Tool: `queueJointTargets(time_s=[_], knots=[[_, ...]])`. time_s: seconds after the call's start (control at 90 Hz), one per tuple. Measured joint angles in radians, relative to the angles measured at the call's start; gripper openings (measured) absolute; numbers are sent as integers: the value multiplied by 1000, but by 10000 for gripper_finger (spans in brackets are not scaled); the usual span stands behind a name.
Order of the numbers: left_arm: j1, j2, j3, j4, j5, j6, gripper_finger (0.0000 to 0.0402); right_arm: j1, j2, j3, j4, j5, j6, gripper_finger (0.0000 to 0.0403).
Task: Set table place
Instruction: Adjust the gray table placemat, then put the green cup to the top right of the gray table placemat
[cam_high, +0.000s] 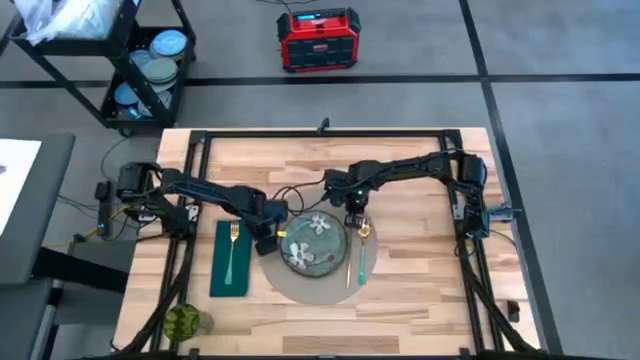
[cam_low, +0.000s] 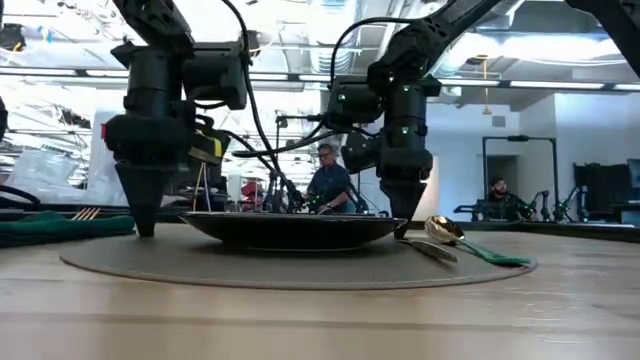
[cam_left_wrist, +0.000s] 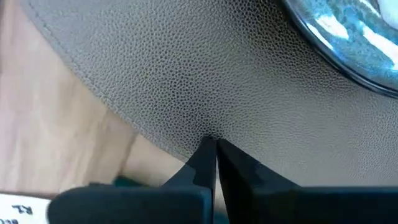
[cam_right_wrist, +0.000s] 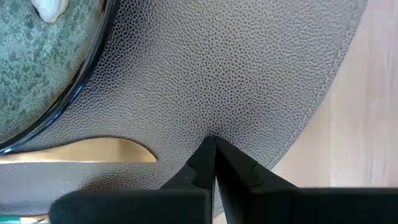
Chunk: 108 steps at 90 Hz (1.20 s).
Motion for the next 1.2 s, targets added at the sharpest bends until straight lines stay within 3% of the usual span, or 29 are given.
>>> queueJointTargets(time_s=[0.256, 0.644, 0.922, 1.056, 1.2], knots=[[-10, 1, 1, -97, -3, 4, 0, 11, 0, 1, 59, -20, -2, 0], [-29, -8, 12, -100, -7, -54, 0, 24, 1, 25, 50, -21, 1, 0], [13, -130, 47, -107, -29, -51, 0, 10, -86, 103, -3, -18, -7, 2], [73, -242, 122, -195, 59, -8, 0, -28, -186, 119, -25, -17, -1, 22], [92, -379, 267, -560, 239, 37, 0, -91, -295, 119, -126, -4, 0, 66]])
